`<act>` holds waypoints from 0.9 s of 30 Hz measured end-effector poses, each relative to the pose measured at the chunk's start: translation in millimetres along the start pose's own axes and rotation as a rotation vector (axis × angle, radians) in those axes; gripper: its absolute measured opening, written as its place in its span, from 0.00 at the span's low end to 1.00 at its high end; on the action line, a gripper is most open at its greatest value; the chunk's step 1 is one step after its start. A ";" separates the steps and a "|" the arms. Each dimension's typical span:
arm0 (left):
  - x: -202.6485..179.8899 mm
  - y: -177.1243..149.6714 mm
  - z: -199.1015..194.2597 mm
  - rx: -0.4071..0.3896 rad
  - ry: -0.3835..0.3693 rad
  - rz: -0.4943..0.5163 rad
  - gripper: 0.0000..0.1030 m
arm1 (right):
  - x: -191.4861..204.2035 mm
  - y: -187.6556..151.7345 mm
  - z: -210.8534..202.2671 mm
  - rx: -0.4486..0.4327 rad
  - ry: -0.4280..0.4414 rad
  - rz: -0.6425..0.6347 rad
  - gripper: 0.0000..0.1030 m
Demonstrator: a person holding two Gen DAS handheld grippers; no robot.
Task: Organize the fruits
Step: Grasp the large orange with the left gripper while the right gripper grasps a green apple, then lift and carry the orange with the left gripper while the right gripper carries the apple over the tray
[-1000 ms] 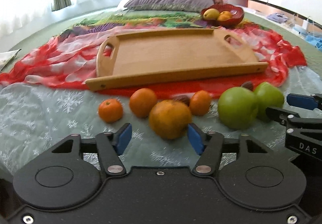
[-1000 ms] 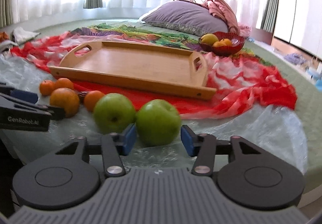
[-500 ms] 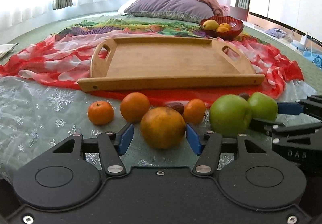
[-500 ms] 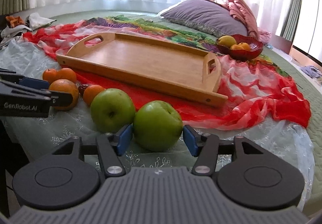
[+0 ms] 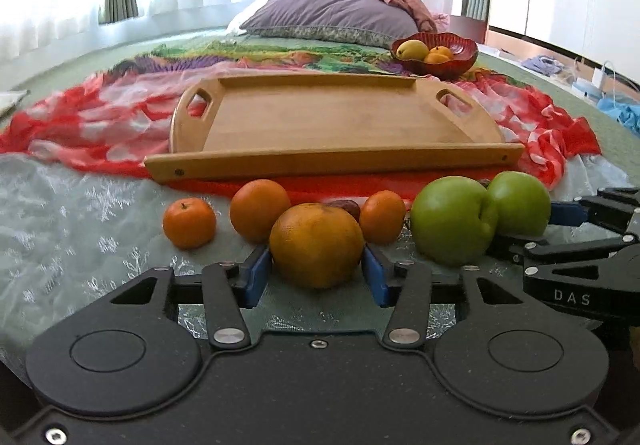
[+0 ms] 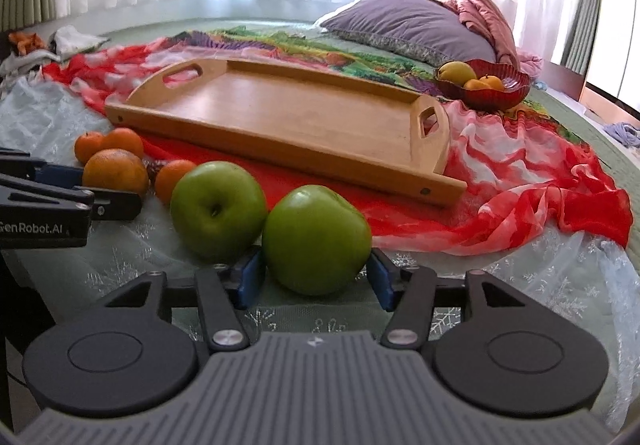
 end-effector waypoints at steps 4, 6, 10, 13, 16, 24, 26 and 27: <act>0.1 5.1 -5.7 -0.020 0.016 0.020 0.45 | 0.3 0.3 -3.5 -0.021 -0.006 0.017 0.57; 3.9 8.9 -7.9 -0.030 0.021 0.008 0.45 | 0.0 1.7 -5.6 -0.027 -0.005 0.036 0.57; 14.2 18.7 -11.1 -0.052 0.045 -0.003 0.45 | -1.7 8.2 -10.7 -0.059 -0.021 0.061 0.56; 21.6 26.2 -11.9 -0.064 0.057 -0.010 0.45 | -3.2 14.8 -13.0 -0.075 -0.022 0.087 0.56; 25.6 30.2 -13.4 -0.072 0.070 -0.007 0.45 | -3.2 18.8 -15.2 -0.089 -0.027 0.089 0.56; 27.4 24.9 -14.7 -0.063 0.072 -0.010 0.45 | -3.8 10.0 -16.2 -0.064 -0.033 0.098 0.56; 25.6 23.4 -16.0 -0.066 0.073 -0.002 0.45 | -5.3 5.8 -15.8 -0.048 -0.035 0.097 0.57; 24.9 23.1 -16.2 -0.067 0.072 0.001 0.45 | -6.3 3.0 -14.7 -0.037 -0.035 0.097 0.58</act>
Point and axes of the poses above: each gripper's, at about its wrist camera, not at the fingertips, and z roughly the way its jaws point, x to its left, y to its top, the point moved 10 cm from there along z, roughly the way its jaws point, and after that the axes turned 15 degrees about z, right-handed, at the moved point
